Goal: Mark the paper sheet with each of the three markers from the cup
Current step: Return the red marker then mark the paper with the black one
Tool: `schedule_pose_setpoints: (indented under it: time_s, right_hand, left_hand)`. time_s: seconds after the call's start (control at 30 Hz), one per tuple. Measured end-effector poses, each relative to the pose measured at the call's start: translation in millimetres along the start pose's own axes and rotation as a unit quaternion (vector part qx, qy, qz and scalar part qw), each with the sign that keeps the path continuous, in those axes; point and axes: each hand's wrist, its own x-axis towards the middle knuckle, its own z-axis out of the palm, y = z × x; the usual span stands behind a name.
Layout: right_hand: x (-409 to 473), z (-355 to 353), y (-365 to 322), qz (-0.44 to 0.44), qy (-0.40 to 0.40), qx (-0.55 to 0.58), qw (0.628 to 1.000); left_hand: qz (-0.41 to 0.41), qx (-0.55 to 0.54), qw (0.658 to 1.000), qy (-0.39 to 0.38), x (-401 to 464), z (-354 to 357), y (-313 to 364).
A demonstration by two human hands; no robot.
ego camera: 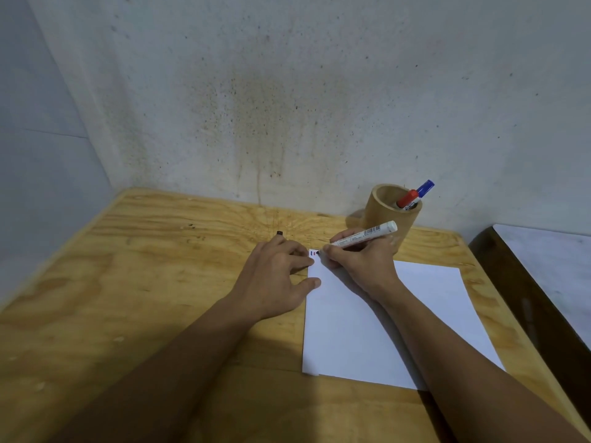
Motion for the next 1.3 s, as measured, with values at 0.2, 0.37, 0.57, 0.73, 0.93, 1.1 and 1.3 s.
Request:
schedule_pose_setpoints:
  time_s: [0.2,0.37,0.57,0.73,0.93,1.1,1.3]
  right_hand:
    - [-2,0,-4,0.018,-0.011,0.027,0.999]
    - [-3,0,-5,0.025,-0.012,0.032,0.999]
    - [-5,-4,-10,0.021,0.02,0.078,0.996]
    - [-7,-9,-22,0.027,0.032,0.163,0.986]
    - [-7,-26,-45,0.034,-0.001,0.242,0.97]
    - [-10,-39,-68,0.014,-0.011,0.242,0.97]
    - [-13,-47,-81,-0.022,-0.004,0.198,0.98]
  left_hand:
    - [0.004,0.01,1.0,0.0,0,1,0]
    - [0.003,0.014,1.0,0.003,0,1,0]
    - [-0.018,-0.039,0.998,0.041,0,-4,3]
    - [-0.11,-0.083,0.979,0.151,12,-13,-3]
    - [-0.205,-0.102,0.97,0.076,33,-15,-13]
    - [-0.336,-0.522,0.778,0.096,39,-38,7]
    - [-0.299,-0.643,0.703,0.058,44,-58,39]
